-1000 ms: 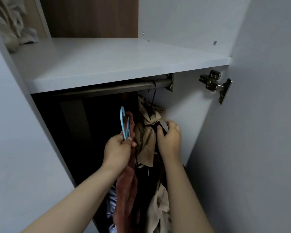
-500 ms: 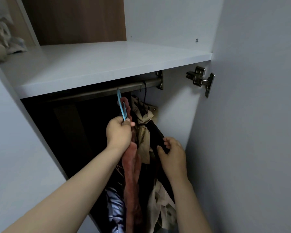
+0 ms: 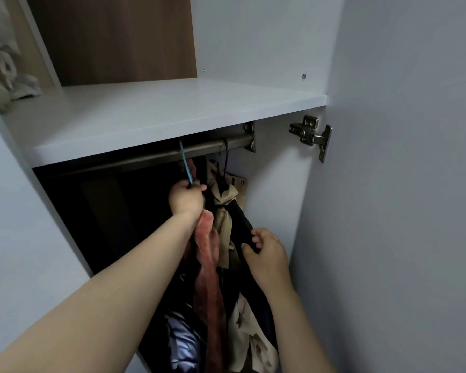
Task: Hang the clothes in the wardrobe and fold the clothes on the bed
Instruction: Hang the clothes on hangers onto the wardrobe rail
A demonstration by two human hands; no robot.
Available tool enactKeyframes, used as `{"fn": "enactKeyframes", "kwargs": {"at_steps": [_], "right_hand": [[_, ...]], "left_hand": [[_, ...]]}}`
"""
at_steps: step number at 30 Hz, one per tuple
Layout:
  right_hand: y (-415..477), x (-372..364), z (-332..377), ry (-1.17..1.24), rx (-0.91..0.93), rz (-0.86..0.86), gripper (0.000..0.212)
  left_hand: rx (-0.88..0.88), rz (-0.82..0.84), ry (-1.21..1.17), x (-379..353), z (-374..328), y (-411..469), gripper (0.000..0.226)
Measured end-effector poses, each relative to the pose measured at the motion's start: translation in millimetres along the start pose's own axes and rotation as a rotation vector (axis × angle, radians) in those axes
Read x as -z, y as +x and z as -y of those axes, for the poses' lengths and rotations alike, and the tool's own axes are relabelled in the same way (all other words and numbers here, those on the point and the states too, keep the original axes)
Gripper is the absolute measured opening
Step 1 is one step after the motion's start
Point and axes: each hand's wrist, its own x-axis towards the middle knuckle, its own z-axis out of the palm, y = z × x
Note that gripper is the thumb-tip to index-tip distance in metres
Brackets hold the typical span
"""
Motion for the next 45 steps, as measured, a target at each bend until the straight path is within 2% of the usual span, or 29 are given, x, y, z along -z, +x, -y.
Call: {"fn": "enactKeyframes", "kwargs": {"at_steps": [3, 10, 13, 17, 22, 27, 34, 38, 45], "right_hand": [[2, 0, 0, 0.005, 0.003, 0.017, 0.038], [8, -3, -1, 0.002, 0.004, 0.018, 0.036], [8, -4, -2, 0.018, 0.005, 0.021, 0.036], [8, -5, -5, 0.023, -0.002, 0.021, 0.037], [9, -7, -3, 0.027, 0.000, 0.041, 0.038], [5, -7, -1, 0.029, 0.002, 0.052, 0.037], [-4, 7, 13, 0.019, -0.055, 0.061, 0.037], [-11, 21, 22, 0.018, -0.085, 0.056, 0.034], [-39, 42, 68, -0.021, -0.127, -0.081, 0.033]], "left_hand": [[0.025, -0.021, 0.009, 2, 10, -1, 0.020], [-0.054, -0.023, 0.023, -8, -7, 16, 0.020], [-0.025, -0.034, 0.053, -9, -6, 29, 0.025], [0.003, -0.028, 0.124, 0, 16, 32, 0.023], [-0.071, -0.037, 0.339, 5, 12, 22, 0.022], [-0.146, -0.026, 0.400, 11, 9, -8, 0.031], [-0.377, 0.103, 0.543, 34, 11, -62, 0.057], [-0.451, 0.173, 0.499, 49, 9, -90, 0.054], [-0.427, 0.464, 0.377, 94, -10, -119, 0.050]]}}
